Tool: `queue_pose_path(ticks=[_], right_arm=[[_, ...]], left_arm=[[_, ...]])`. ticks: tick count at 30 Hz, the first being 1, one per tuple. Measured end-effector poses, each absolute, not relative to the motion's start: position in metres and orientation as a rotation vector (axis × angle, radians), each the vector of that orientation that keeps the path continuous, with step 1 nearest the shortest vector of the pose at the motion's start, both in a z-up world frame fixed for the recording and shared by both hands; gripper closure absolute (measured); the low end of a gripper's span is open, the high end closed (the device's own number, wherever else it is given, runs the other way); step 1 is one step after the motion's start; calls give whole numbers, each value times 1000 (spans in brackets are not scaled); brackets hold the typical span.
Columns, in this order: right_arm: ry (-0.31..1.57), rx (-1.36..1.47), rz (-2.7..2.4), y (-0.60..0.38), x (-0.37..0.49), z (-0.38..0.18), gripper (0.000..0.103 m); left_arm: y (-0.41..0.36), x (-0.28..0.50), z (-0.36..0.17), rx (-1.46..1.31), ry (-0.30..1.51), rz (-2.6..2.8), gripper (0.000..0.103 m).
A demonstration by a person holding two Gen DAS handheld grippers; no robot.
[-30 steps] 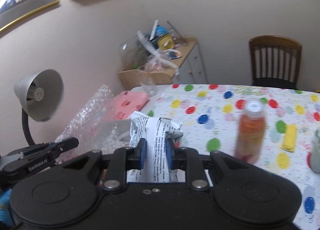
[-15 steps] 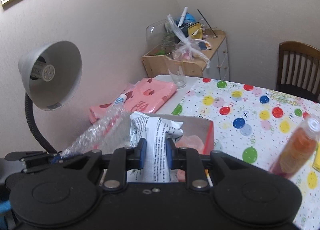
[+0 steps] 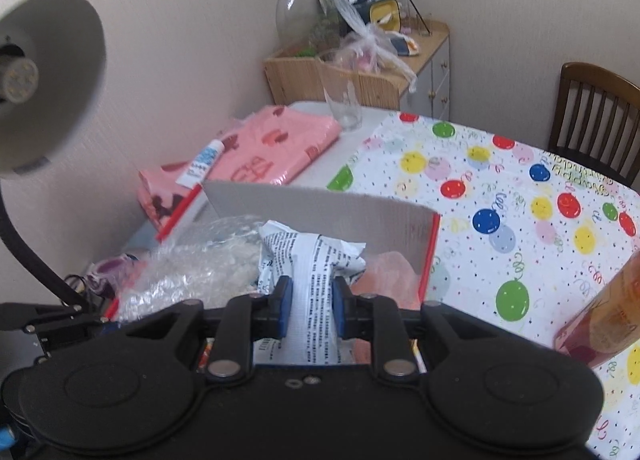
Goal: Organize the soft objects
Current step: 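Carry the bubble wrap with the left tool while the right tool carries the packet over the box, then open the left tool to drop the bubble wrap while the right tool releases the packet into the box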
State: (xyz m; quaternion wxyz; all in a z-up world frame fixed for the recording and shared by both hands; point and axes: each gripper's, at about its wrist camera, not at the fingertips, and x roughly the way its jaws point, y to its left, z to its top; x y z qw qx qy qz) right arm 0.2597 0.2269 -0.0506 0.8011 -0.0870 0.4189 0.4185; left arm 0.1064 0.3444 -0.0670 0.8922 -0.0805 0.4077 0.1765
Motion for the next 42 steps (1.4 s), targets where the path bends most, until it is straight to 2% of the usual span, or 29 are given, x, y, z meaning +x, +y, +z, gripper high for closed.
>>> queue_pose_path(ticks=[15,17,19,26,29,31,32,33,34,42], right_arm=[[920,-293,899,236,251,-81,75],[926,-268,912,233,252,-79,70],[923,-248,927,230,251,-75,62],[894,-180,948,214,250,-59,48],[886,-153,950,206,251,-53,46],[883,-133,953,201,252,-49,44],[882,-124,955,198,252,-48,44],[879,-118,958,196,252,-46,43],[877,-114,961,194,251,-45,42],[859,-57,984,172,246,-30,38]], left_arm=[[346,130,-99,-198,942,324,98],[345,127,-98,-205,931,322,98],[345,124,-95,-211,918,322,98],[339,114,-82,-194,884,352,96],[339,110,-77,-205,869,357,88],[338,108,-74,-212,861,349,73],[336,106,-73,-215,853,339,54],[335,105,-71,-218,843,331,30],[333,103,-69,-219,830,328,23],[316,93,-49,-211,761,288,22]])
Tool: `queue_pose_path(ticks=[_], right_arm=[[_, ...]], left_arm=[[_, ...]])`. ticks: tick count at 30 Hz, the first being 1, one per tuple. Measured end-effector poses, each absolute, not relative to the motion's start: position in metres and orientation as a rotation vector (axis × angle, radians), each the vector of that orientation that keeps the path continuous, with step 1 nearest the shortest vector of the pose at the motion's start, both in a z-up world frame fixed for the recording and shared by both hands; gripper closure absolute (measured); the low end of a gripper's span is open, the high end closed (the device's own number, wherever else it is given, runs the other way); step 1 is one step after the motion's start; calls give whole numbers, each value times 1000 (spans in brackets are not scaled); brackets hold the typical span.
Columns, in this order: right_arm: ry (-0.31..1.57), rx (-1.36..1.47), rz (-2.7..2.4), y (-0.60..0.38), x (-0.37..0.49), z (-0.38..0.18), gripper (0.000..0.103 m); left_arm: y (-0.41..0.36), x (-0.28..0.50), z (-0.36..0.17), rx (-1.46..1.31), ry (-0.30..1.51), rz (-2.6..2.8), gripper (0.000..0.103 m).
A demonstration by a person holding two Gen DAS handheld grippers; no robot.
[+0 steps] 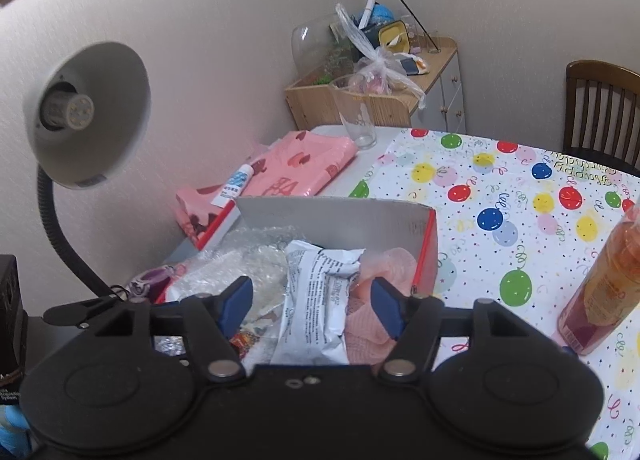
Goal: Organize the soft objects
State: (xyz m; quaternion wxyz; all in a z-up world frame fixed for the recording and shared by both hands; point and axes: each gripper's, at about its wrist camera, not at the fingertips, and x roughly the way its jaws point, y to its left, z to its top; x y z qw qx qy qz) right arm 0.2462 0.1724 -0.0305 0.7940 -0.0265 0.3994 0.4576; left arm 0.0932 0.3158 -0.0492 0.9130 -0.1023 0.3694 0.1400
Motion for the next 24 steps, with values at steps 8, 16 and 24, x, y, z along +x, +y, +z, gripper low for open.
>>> queue_pose_path(ticks=[8,16,24], right_arm=[[815,-30,1021,141,230,-14,26],[719,-45,1022,93,206,1,13],[653,6,908,32,186,4,0]], left_arm=[[295,78,-24,-215,666,256,21],[264,68,0,-189,571,178,11],[228,67,11,-185,505,120,0]])
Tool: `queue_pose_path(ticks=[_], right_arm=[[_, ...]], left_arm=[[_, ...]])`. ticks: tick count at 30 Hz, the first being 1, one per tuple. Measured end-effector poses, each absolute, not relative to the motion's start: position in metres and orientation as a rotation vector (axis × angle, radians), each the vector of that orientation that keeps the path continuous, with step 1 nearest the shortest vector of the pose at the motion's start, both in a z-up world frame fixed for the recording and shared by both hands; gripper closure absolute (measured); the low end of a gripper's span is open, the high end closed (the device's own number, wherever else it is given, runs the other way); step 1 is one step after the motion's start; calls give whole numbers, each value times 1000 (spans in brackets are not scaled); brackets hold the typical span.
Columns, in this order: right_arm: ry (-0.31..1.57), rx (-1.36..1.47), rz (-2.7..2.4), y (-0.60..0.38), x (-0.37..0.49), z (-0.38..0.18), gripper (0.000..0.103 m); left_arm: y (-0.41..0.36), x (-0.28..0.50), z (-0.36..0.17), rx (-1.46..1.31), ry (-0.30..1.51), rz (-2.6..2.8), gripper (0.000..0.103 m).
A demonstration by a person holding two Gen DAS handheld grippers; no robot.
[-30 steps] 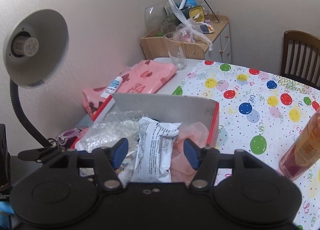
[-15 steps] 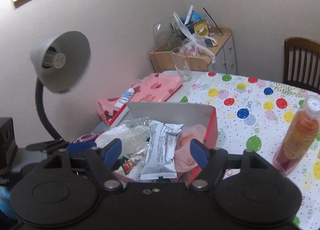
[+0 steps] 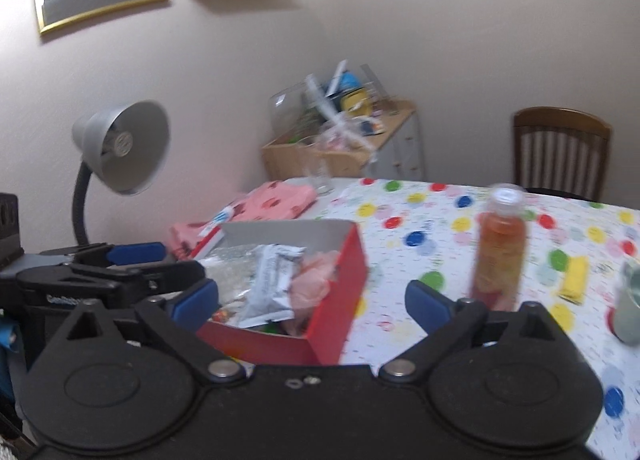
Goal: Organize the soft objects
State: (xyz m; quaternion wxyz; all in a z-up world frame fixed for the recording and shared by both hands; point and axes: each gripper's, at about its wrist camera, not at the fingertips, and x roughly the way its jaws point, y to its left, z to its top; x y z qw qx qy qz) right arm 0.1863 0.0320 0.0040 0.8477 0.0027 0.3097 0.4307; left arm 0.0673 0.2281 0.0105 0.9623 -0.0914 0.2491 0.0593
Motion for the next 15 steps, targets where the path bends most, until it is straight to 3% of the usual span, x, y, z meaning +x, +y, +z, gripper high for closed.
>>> queue_pose_path(ticks=[15], right_arm=[[550,19,687,-58,152,9,0]], left_arm=[[119,49,11,-81,498,106,0]])
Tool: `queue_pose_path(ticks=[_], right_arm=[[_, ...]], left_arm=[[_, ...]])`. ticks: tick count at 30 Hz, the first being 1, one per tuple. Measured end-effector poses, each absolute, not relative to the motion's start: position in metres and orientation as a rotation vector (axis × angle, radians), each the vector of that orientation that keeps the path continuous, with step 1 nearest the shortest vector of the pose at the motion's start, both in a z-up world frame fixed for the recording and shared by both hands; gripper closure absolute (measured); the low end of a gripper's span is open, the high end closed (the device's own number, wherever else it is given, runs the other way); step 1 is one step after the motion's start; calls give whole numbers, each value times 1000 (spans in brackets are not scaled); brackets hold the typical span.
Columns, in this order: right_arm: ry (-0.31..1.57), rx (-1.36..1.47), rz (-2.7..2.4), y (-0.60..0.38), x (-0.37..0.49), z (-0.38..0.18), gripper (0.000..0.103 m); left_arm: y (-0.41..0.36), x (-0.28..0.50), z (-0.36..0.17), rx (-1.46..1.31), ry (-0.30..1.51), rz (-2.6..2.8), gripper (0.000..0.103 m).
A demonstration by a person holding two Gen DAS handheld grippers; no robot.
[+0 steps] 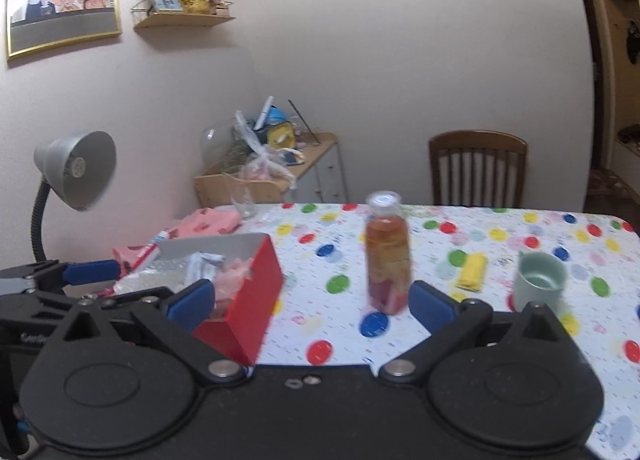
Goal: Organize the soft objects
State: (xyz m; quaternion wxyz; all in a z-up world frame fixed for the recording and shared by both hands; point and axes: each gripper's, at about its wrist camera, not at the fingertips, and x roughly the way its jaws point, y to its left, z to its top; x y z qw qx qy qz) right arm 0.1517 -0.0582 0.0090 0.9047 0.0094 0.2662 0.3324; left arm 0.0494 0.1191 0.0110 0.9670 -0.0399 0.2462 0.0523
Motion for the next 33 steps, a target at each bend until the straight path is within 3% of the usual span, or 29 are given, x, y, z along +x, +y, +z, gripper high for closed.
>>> queue_pose_path(ticks=[33], right_arm=[[532,-80,817,-80,121,3,0]], left_arm=[[92,5,11,-170,512,277,0]])
